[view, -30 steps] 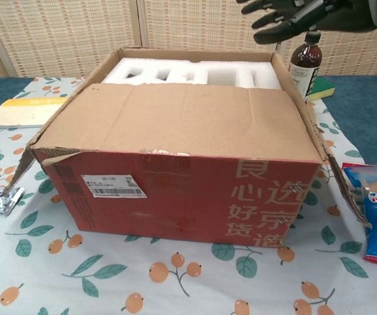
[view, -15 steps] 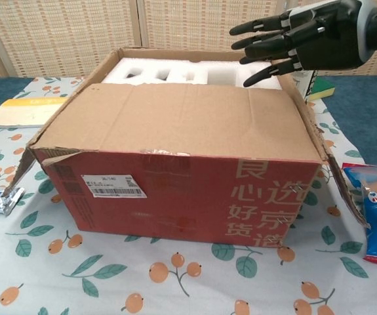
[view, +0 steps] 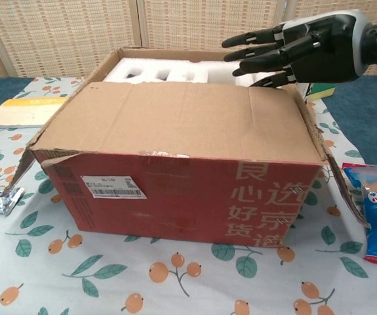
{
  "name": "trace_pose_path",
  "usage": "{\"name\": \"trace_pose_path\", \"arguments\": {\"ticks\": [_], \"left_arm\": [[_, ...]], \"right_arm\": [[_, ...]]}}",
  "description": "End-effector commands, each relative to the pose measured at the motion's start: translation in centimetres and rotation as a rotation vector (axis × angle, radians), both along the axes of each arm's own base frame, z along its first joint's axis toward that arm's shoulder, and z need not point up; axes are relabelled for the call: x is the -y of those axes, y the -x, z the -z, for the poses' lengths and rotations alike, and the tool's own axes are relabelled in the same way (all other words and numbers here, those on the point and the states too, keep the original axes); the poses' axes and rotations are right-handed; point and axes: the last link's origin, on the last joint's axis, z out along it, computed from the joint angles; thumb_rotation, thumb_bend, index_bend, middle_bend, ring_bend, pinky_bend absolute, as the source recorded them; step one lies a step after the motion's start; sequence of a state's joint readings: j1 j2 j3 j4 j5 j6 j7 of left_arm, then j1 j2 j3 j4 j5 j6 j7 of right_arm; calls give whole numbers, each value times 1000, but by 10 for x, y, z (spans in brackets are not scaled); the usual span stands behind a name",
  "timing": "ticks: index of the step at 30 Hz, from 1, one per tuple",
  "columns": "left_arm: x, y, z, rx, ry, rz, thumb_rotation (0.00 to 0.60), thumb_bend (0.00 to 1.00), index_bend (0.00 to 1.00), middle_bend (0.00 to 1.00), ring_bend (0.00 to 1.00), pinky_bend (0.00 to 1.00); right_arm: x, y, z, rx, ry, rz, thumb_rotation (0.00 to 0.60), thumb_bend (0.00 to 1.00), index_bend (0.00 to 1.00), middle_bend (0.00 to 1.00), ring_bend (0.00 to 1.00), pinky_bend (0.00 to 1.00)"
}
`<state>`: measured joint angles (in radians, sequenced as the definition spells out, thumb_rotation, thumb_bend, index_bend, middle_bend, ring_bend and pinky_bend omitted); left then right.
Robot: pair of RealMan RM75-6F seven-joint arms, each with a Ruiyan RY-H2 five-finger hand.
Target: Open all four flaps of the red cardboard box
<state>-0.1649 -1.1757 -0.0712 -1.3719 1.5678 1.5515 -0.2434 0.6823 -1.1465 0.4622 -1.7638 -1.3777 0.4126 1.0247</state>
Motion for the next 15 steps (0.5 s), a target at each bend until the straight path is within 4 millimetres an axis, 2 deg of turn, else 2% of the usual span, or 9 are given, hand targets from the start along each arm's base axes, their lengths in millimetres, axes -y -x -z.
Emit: {"name": "trace_pose_path", "arguments": {"ticks": [1,8,15], "left_arm": [[0,-1,0,-1,-3,4,600,399,0,134,20,0],[-2,-3,2,-9,-4,10,600,399,0,131,19,0],[-4,-4,7,-28,3,8,600,399,0,131,19,0]], "right_arm": [[-6,-1,-6,15,11,-16,600,398,0,0,0,246],[-28,-8,-28,42,64,-105,600,398,0,0,0,247],[-62,-23,-64,60,140,-220,600,397,0,0,0,248]]}}
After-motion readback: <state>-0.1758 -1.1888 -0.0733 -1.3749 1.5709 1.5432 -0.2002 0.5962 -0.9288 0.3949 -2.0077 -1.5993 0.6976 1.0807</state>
